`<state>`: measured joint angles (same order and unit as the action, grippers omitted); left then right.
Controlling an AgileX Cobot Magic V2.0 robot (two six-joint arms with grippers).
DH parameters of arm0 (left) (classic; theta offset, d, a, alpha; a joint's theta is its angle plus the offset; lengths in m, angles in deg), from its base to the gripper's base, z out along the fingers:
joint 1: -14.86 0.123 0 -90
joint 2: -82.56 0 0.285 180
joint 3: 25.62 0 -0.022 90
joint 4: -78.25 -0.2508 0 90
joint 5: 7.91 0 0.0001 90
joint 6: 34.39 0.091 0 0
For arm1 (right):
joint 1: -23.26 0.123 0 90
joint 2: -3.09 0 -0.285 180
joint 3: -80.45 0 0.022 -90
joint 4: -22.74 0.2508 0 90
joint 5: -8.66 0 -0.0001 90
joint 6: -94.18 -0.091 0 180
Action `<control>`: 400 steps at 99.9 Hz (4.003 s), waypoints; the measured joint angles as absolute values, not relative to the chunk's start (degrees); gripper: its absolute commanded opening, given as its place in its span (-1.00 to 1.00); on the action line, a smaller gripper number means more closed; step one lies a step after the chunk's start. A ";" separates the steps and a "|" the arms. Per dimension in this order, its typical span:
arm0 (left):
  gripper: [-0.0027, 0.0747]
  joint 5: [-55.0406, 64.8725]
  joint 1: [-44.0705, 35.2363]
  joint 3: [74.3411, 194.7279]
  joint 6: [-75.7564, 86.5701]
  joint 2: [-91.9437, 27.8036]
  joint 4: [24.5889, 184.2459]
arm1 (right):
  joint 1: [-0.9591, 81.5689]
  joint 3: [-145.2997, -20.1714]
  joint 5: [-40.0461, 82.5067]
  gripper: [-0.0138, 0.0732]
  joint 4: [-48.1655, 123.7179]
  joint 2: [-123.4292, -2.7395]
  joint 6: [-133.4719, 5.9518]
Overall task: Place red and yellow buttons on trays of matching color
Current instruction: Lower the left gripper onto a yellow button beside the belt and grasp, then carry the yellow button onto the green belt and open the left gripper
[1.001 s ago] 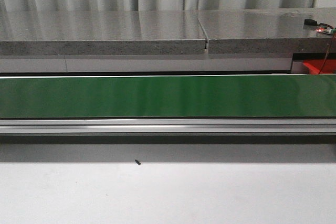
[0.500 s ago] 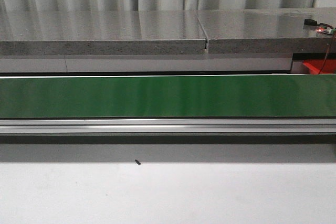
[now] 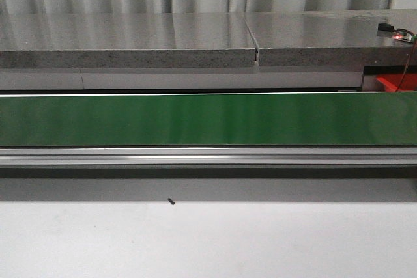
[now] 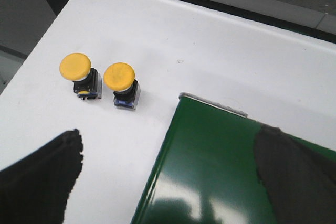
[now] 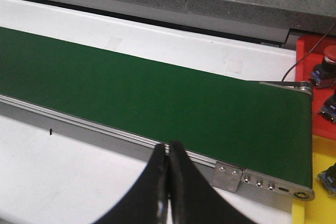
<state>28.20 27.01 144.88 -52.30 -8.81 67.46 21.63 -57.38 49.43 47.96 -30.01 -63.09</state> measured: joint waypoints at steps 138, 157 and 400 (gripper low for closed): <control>0.72 21.64 34.24 163.36 -52.30 26.80 64.94 | 21.63 -57.38 49.43 -0.84 47.96 -30.01 -63.09; 0.72 20.43 34.24 163.54 -52.30 26.80 64.94 | 21.63 -57.38 49.43 -0.84 47.96 -30.01 -63.09; -0.69 20.74 34.24 165.21 -51.92 30.90 65.05 | 21.63 -57.38 49.43 -0.84 47.96 -30.01 -63.09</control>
